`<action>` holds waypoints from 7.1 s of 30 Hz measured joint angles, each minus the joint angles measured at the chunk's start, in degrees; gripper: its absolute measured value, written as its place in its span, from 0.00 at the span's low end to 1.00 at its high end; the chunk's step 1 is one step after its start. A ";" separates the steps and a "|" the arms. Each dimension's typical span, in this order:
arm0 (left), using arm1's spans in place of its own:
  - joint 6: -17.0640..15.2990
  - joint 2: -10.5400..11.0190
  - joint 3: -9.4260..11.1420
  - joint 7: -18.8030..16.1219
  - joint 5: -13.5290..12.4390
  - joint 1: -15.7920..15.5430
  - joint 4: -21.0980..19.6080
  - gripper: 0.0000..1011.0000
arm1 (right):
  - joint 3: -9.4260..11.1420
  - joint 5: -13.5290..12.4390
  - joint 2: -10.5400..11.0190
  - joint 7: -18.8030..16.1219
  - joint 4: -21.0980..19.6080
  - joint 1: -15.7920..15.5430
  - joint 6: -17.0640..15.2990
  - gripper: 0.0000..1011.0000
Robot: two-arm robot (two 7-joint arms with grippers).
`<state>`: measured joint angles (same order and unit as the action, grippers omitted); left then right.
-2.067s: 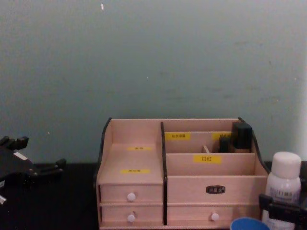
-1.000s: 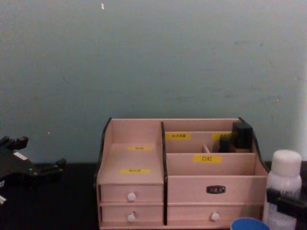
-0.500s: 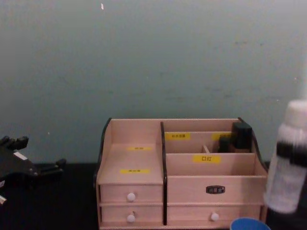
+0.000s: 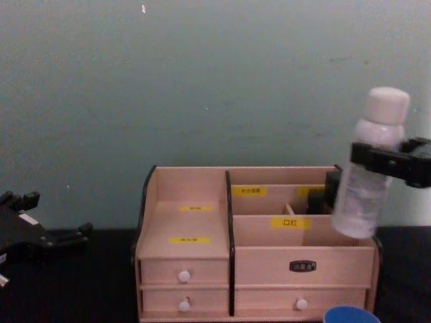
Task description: Pick up the facial cleanser and watermelon frost from the table and place them into the tiered storage box.
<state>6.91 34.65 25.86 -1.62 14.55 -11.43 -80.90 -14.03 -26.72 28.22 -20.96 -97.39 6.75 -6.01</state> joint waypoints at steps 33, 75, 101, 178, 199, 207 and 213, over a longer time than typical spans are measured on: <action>0.00 0.00 0.00 0.00 0.00 0.00 0.00 0.99 | -9.79 5.54 -11.75 -2.18 24.17 23.63 -2.22 0.58; 0.00 0.00 0.00 0.00 0.00 0.00 0.00 0.99 | -11.31 8.41 -14.45 -2.76 32.05 25.53 -2.11 0.58; 0.00 0.00 0.00 0.00 -0.01 0.00 0.00 0.99 | -11.60 11.03 -15.35 -2.61 34.25 25.57 -1.52 0.58; 0.00 0.00 0.00 0.00 0.00 0.00 0.00 0.99 | -7.07 7.69 2.39 -2.34 2.14 -1.91 -5.32 0.99; 0.00 0.00 0.00 0.00 0.00 0.00 0.00 0.99 | -8.19 9.85 3.86 -3.59 2.54 -1.87 -12.05 0.99; 0.00 0.00 0.00 0.00 0.00 0.00 0.00 0.99 | -8.75 9.64 3.12 -3.83 3.98 -0.85 -12.52 0.99; 0.00 0.00 0.00 0.00 0.00 0.00 0.00 0.99 | -9.14 9.74 2.80 -3.86 4.67 -0.29 -12.56 0.99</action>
<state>6.91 34.64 25.86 -1.62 14.55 -11.43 -80.90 -23.17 -16.99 31.02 -24.82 -92.72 6.46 -18.57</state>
